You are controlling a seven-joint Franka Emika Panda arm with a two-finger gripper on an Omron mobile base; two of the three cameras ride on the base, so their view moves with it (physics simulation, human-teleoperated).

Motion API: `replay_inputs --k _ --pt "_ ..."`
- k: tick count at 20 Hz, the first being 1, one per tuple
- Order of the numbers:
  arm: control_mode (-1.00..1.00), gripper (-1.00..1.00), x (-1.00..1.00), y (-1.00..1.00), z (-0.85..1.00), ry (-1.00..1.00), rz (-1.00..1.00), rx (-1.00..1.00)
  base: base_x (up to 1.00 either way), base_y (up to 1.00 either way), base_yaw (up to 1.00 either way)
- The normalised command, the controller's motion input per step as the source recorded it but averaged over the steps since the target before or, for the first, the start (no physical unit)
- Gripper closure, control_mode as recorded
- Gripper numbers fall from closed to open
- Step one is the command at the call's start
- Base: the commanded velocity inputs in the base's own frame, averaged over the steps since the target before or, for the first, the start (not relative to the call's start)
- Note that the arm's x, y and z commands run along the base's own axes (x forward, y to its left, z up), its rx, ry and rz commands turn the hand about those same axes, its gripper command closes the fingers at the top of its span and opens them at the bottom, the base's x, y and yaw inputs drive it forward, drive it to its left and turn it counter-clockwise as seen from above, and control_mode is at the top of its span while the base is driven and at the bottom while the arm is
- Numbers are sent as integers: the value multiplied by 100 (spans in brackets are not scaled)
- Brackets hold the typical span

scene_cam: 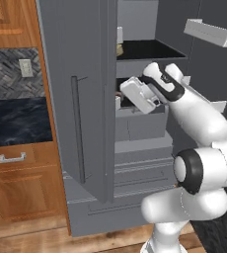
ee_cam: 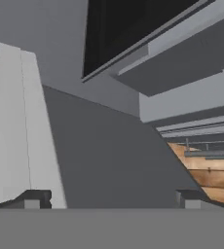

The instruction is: Retrieve the sausage and cheese from the fridge and place them on the cutting board on the counter.

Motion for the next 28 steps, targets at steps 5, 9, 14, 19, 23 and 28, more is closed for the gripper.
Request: replay_inputs --k 5,9,14,19,23,28 --pt "-100 -100 -1 57 -8 0 1 0 0 0 0" --pt "-100 -100 -45 51 0 0 8 0 0 0 0" --pt "-100 -100 -100 93 -28 -1 11 0 0 0 0" --pt "-100 -100 -64 64 -13 5 7 0 0 0 0" --pt "-100 -100 -2 -69 20 0 -22 -7 0 0 0" --pt "-100 -100 1 -83 27 3 -34 -36 0 0 0"
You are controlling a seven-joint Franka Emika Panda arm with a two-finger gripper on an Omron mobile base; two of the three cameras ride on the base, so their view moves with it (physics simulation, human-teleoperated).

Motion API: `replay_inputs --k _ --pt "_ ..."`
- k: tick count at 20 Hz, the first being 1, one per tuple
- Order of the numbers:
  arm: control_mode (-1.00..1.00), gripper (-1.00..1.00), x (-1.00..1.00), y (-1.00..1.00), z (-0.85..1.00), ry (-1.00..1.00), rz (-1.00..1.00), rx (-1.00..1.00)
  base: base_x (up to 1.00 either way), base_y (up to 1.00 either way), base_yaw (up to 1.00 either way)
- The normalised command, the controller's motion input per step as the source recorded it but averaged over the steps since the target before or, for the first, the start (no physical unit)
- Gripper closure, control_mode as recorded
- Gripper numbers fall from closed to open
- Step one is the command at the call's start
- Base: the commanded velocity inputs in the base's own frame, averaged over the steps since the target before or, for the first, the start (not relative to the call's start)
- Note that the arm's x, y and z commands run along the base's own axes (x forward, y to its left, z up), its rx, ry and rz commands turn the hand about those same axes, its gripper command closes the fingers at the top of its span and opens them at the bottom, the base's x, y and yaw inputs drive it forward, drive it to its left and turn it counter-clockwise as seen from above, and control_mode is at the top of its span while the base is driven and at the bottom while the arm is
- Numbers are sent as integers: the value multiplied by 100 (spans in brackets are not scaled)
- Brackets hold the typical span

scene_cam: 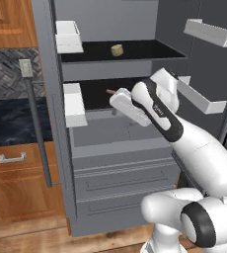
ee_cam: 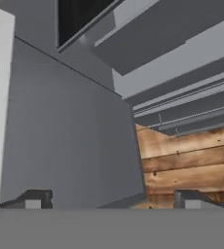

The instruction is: Retrieve the sausage and cheese from the fridge and place them on the cutting board on the counter.

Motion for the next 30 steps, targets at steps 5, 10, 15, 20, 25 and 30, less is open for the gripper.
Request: replay_inputs --k 5,10,15,20,25,30 --pt "-100 -100 46 -75 -37 -15 -5 -34 0 0 0" --pt "-100 -100 -22 -79 34 -23 -2 -21 0 0 0" --pt "-100 -100 -47 -30 40 -13 0 -13 0 0 0" --pt "-100 -100 -49 -11 65 -2 0 -21 0 0 0" --pt "-100 -100 -27 -37 40 -5 0 -15 0 0 0" --pt "-100 -100 -21 -2 25 -20 5 -2 0 0 0"
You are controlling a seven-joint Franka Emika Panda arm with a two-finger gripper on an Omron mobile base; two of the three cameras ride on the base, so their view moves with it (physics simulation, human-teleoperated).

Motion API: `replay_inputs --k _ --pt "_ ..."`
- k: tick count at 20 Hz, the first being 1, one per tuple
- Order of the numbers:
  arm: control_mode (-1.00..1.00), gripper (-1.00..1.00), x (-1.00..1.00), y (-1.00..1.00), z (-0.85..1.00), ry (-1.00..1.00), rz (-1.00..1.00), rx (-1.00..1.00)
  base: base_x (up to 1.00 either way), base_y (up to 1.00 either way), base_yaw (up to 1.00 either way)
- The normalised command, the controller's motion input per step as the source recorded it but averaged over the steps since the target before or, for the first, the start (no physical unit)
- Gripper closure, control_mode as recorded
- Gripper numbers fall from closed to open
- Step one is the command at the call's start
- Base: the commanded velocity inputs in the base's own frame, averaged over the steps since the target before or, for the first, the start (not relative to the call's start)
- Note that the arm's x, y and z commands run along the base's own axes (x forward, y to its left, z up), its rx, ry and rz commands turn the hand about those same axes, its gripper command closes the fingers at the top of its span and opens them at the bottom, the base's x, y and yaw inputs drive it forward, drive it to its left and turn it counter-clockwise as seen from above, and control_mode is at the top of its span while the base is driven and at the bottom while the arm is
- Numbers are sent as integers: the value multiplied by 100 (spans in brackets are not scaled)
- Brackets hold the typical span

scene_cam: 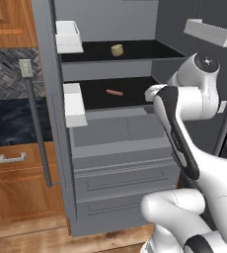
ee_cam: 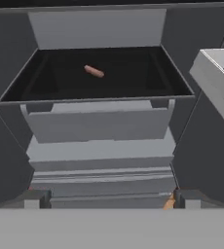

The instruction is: Retrieve the sausage and cheese from the fridge and place them on the cutting board on the counter.

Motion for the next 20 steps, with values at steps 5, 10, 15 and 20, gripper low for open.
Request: replay_inputs --k 5,10,15,20 --pt "-100 -100 -54 -2 62 -20 4 -1 0 0 0" --pt "100 -100 -12 10 14 -2 2 -1 0 6 0" --pt "100 -100 0 0 0 0 0 0 11 12 0" --pt "100 -100 0 0 0 0 0 0 61 0 0"
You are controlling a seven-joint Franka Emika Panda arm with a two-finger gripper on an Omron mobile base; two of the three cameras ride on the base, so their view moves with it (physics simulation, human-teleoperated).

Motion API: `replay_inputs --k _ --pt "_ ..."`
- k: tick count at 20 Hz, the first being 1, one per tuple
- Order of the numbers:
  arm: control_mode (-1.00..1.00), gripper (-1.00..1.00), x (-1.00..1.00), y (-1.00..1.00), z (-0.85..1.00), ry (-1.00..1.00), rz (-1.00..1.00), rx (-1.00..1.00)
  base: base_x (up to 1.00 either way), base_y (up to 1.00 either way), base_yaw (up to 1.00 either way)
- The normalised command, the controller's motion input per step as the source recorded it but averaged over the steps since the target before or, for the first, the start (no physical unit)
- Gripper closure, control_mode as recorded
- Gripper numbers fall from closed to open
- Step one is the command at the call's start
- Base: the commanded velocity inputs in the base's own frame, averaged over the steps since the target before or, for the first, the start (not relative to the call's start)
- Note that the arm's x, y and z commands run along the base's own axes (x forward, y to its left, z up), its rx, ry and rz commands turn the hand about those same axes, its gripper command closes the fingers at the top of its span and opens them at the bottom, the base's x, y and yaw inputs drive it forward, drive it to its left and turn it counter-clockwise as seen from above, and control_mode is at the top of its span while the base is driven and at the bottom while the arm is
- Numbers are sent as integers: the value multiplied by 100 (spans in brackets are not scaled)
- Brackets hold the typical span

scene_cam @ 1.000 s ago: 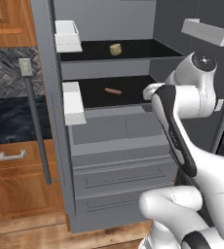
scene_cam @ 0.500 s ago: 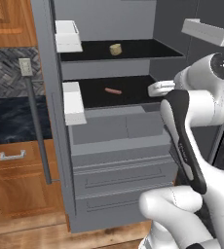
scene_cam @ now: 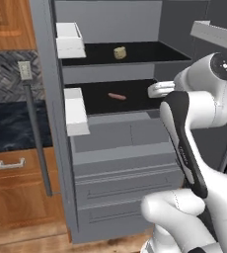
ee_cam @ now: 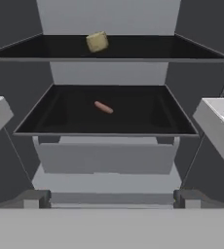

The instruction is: Retrieve the sausage and cheese from the fridge and place them on the cutting board on the counter.

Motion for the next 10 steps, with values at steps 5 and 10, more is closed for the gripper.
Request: replay_inputs --k 5,10 --pt "100 -100 0 0 0 0 0 0 86 0 0" --pt "100 -100 0 0 0 0 0 0 70 0 0"
